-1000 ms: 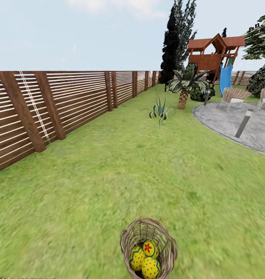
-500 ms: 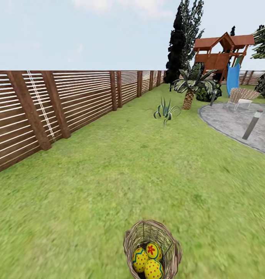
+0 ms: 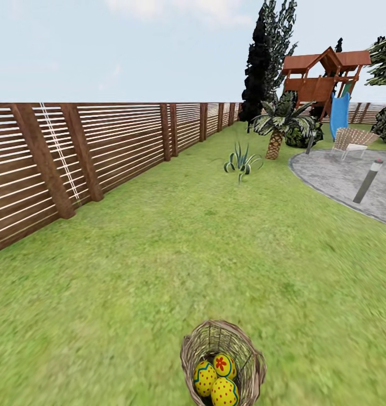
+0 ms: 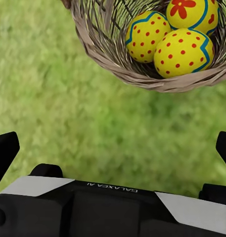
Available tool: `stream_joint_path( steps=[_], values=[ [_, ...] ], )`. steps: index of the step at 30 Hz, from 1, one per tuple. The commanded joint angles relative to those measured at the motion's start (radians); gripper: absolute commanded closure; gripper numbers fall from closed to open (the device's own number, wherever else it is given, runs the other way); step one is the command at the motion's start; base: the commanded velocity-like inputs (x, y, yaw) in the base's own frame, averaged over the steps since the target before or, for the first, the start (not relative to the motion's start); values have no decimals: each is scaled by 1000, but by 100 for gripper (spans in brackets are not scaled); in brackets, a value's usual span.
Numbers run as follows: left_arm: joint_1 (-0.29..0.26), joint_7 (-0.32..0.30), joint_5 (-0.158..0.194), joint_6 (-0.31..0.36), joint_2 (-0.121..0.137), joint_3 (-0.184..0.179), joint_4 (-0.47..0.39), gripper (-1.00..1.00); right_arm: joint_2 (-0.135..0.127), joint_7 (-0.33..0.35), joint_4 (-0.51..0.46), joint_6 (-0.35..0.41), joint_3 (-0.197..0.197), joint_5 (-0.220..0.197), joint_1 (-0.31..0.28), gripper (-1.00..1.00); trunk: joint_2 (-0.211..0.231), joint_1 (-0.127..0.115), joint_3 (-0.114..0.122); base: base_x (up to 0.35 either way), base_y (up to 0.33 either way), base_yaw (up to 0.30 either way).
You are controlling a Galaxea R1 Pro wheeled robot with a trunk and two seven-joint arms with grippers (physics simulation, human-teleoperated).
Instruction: Take the three Easter eggs out of the wicker basket on the lawn in the garden, then place them on the lawn next to a single tree (choose any tree) so that all three eggs are next to the same tree and none are left in the basket.
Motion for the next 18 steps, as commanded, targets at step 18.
stream_joint_path(
  steps=[18],
  values=[
    [-2, -4, 11, 7, 25, 3, -82, -100, 2, 59, -837, 354, 4, -9, 266, -100, -1, 0, -1, 0, 0, 0]
  ],
)
